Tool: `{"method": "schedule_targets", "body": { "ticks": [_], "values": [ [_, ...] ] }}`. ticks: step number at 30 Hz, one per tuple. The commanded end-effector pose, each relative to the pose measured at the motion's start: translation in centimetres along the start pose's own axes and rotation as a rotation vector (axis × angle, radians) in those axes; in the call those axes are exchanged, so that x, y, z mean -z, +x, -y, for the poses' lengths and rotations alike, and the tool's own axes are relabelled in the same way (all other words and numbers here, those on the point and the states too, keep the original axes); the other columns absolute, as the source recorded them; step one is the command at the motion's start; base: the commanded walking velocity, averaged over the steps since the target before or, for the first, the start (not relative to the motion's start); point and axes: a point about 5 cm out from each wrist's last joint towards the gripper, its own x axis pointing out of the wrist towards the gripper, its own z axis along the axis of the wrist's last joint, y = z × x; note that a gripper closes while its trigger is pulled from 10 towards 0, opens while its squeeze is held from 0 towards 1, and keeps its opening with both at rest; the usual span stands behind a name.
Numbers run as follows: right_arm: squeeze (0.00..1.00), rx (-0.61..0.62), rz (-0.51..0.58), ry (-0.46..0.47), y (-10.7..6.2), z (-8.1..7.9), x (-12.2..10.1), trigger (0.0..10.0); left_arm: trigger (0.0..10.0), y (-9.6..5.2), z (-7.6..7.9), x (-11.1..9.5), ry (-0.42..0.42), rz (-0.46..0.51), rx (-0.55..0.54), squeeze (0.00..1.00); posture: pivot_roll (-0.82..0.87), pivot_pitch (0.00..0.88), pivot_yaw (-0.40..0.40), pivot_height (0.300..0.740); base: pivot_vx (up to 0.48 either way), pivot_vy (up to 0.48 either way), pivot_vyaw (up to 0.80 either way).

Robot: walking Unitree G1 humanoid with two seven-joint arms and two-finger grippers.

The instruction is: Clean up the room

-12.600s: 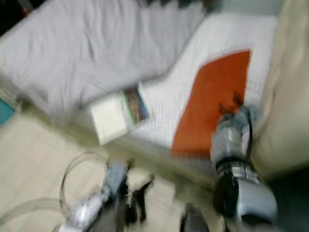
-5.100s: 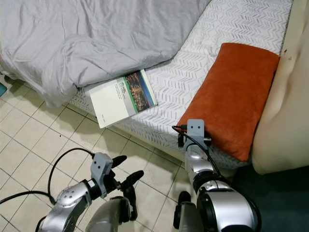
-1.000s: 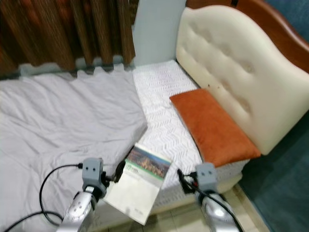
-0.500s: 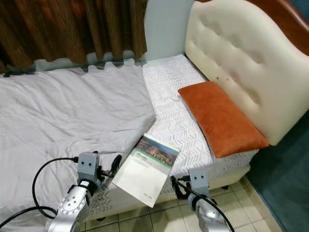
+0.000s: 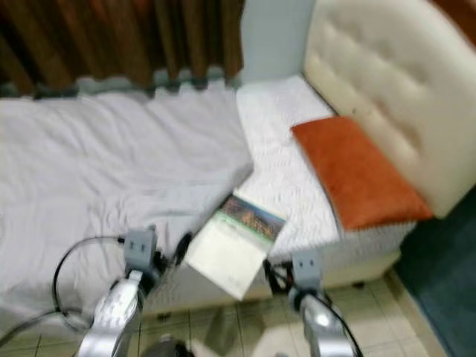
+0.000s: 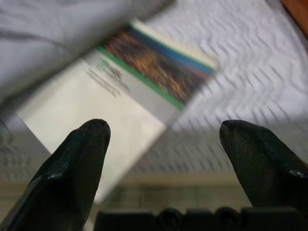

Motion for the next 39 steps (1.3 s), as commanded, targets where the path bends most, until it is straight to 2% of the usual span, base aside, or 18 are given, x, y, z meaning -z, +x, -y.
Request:
{"method": "schedule_targets", "body": {
  "ticks": [1, 21, 29, 33, 39],
  "values": [
    [0.0, 0.01, -0.004, 0.019, -0.26, -0.02, 0.4, 10.0, 10.0, -0.05, 0.26, 0.31, 0.003, -0.016, 0.007, 0.0, -0.01, 0.133, 0.02, 0.633, 0.0, 0.0, 0.0],
    [0.0, 0.006, -0.008, 0.041, -0.28, -0.26, 0.83, 10.0, 10.0, 0.5, 0.36, -0.15, 0.107, -0.004, 0.02, 0.0, -0.01, 0.132, 0.029, 0.533, 0.0, 0.0, 0.0],
    [0.0, -0.005, 0.026, 0.042, -0.38, -0.34, 0.64, 10.0, 10.0, 0.47, 0.86, -0.26, 0.106, 0.015, 0.031, 0.0, -0.02, 0.128, 0.027, 0.528, 0.0, 0.0, 0.0],
    [0.0, 0.003, 0.033, 0.041, -0.4, -0.17, 0.6, 10.0, 10.0, 0.5, 0.99, -0.29, 0.088, 0.02, 0.038, 0.0, -0.02, 0.121, 0.027, 0.528, 0.358, 0.0, 0.0],
    [0.0, 0.031, 0.03, 0.115, -0.4, 0.25, 0.94, 10.0, 10.0, 0.59, 0.98, -0.4, 0.09, 0.026, 0.039, 0.0, -0.02, 0.107, 0.03, 0.528, 0.472, 0.0, 0.0]
  ]
}}
